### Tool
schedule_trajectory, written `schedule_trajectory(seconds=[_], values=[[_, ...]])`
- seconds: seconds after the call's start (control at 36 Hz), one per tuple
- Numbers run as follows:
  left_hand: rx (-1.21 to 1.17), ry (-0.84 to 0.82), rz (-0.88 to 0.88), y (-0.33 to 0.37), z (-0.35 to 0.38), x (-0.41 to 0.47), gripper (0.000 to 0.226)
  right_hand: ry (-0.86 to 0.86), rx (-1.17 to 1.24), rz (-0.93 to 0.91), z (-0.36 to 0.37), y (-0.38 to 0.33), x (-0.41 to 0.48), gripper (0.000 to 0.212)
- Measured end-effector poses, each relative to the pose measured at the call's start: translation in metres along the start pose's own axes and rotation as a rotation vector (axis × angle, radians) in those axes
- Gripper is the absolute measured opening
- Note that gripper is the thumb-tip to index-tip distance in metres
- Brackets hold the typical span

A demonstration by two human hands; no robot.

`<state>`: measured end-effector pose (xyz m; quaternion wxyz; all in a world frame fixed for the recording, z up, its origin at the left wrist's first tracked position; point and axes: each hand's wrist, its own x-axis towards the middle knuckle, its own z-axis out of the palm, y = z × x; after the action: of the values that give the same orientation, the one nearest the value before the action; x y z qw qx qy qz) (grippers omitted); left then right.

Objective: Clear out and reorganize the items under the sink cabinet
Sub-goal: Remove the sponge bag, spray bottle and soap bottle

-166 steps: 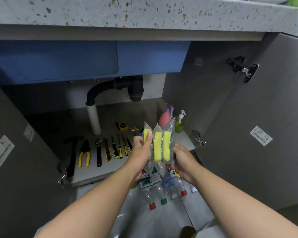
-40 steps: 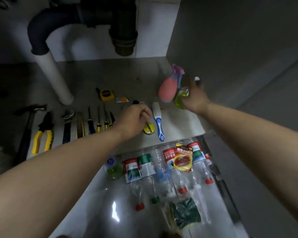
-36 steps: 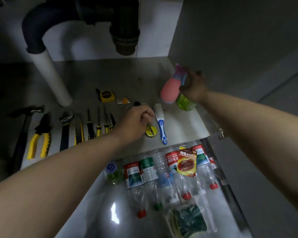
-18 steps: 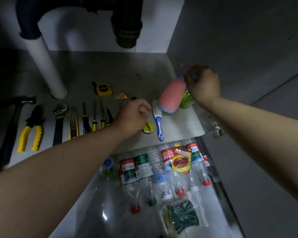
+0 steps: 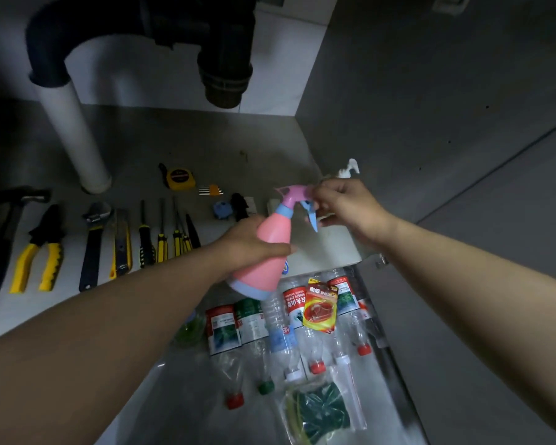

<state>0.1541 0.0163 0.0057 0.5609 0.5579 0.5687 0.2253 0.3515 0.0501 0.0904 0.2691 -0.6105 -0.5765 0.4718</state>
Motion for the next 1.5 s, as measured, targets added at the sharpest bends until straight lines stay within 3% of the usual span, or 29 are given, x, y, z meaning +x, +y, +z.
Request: schedule_trajectory(seconds=[0.06,0.11,0.19,0.25,0.33,0.42,0.53,0.69,0.89,1.06,1.22,1.5], values=[[0.031,0.043,-0.012,-0.005,-0.002,0.003,0.053,-0.008,0.049,0.059,-0.001,0.007,0.008,0.029],[0.000,0.076,-0.029,-0.009,-0.004,0.008,0.041,0.126,0.033,0.051,-0.005,0.013,0.023,0.025],[-0.119,0.102,-0.069,-0.013,-0.007,0.015,0.050,0.505,-0.360,0.001,-0.024,0.024,0.052,0.010],[-0.173,0.130,-0.077,-0.012,-0.009,0.016,0.063,0.594,-0.556,0.043,-0.040,0.031,0.070,0.032],[-0.251,0.153,-0.082,-0.012,-0.010,0.015,0.069,0.497,-0.707,0.097,-0.051,0.037,0.090,0.053],[-0.277,0.158,-0.084,-0.014,-0.008,0.016,0.055,0.370,-0.764,0.090,-0.051,0.041,0.103,0.063],[-0.254,0.160,-0.076,-0.015,-0.007,0.017,0.056,0.420,-0.821,0.061,-0.052,0.044,0.106,0.056],[-0.274,0.160,-0.065,-0.013,-0.004,0.015,0.055,0.489,-0.934,0.025,-0.052,0.041,0.087,0.029],[-0.196,0.126,-0.033,0.011,0.010,-0.015,0.045,0.448,-0.861,0.098,-0.062,0.024,0.017,0.026],[-0.114,0.042,-0.004,0.055,0.028,-0.066,0.050,0.370,-0.799,0.144,-0.071,0.013,-0.077,0.028],[-0.087,0.012,-0.004,0.071,0.050,-0.118,0.064,0.157,-0.759,0.218,-0.079,0.032,-0.169,0.019],[-0.097,0.020,0.010,0.047,0.089,-0.159,0.061,0.074,-0.764,0.364,-0.070,0.098,-0.252,0.015]])
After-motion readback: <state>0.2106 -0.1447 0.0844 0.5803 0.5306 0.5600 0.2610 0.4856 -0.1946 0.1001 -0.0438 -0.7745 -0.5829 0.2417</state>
